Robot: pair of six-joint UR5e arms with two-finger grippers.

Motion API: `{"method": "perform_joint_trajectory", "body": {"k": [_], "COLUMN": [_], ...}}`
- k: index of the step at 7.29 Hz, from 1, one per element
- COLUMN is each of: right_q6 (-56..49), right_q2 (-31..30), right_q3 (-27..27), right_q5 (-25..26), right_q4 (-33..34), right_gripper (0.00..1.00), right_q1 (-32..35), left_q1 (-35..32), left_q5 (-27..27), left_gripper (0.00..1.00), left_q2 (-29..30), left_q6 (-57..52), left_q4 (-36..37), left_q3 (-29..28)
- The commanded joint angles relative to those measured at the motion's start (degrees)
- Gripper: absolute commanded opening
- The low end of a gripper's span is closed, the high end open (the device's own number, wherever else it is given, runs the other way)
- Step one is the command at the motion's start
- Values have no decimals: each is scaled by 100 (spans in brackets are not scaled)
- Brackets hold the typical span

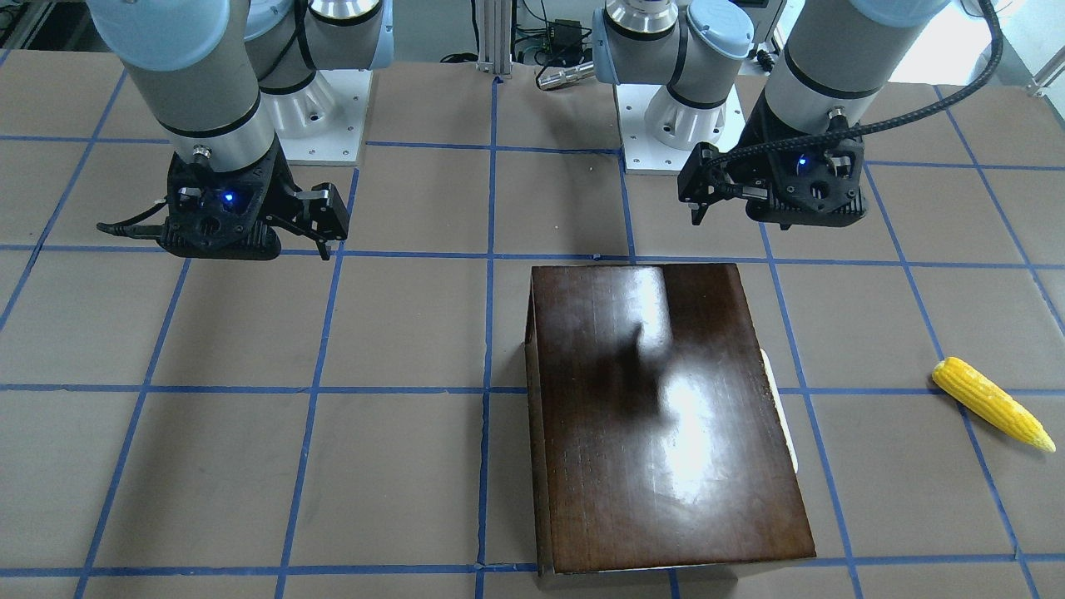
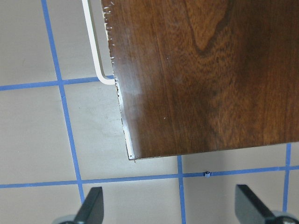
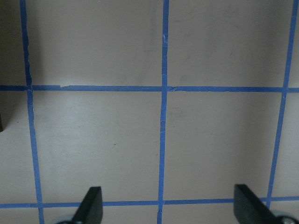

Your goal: Open drawer and put corn inside

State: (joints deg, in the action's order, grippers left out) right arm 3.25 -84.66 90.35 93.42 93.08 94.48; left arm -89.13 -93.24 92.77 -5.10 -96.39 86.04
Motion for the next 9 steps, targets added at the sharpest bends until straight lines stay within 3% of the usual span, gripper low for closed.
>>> {"method": "perform_joint_trajectory", "body": {"k": [1, 9], "right_q6": [0, 0], "right_q2": [2, 2], "right_q3": [0, 0], "right_q5": [1, -8], "right_q4": [9, 9], "right_gripper": [100, 100], "right_q1": [0, 0], "left_q1": [1, 1], "left_q5": [-1, -9], "left_gripper": [100, 100], "left_q2": [-5, 74], "left_q6": [0, 0], "left_q4": [-3, 23], "left_q3": [0, 9]}}
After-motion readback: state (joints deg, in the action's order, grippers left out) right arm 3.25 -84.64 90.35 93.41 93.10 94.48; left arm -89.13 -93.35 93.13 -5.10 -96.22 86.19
